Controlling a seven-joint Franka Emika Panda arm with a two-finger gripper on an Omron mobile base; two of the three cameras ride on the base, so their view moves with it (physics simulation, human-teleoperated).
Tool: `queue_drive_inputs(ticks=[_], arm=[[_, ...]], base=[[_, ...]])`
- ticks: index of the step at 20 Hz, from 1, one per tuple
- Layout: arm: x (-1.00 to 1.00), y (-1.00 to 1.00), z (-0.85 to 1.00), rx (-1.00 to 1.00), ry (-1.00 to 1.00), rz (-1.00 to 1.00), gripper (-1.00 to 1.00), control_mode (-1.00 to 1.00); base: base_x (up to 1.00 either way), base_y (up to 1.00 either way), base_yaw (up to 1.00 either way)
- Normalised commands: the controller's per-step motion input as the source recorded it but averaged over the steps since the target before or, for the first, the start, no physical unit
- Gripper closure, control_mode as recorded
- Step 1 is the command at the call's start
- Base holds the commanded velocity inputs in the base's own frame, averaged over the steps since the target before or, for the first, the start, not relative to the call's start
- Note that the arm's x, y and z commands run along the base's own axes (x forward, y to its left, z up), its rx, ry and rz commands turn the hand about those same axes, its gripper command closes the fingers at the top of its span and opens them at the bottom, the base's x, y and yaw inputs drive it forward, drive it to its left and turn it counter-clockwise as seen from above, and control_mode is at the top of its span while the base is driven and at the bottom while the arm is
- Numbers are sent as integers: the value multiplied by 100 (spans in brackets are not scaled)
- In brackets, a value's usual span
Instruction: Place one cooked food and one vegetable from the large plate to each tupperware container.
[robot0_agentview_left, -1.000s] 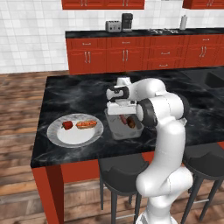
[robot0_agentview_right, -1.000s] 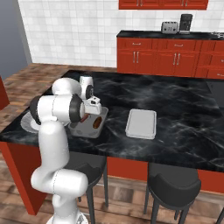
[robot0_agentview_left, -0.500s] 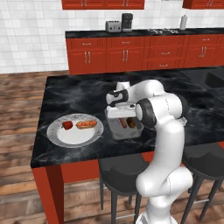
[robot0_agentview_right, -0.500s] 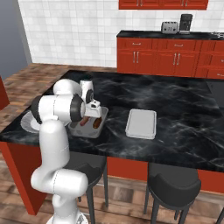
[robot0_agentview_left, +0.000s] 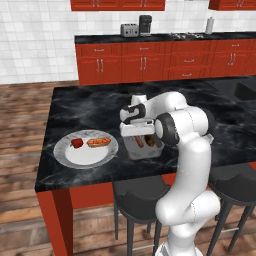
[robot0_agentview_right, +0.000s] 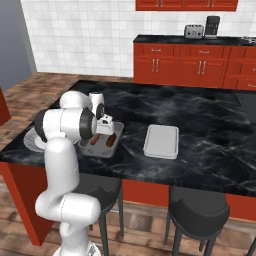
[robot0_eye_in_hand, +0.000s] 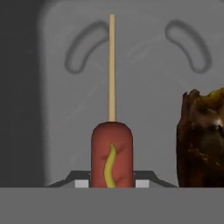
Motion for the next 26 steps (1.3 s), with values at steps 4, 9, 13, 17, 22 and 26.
queue_drive_inputs(ticks=[4,9,13,17,22,26], arm=[[0,0,-1,0,0,3,-100,-100],[0,0,0,0,0,1,-100,-100],[0,0,0,0,0,0,-100,-100],[-14,8,45,-1,0,6,-100,-100],[-46,19,90,-1,-2,16,-100,-100],[-20,49,69,-1,-6,39,-100,-100]], base=[[0,0,0],[0,0,0],[0,0,0],[0,0,0],[0,0,0],[0,0,0]])
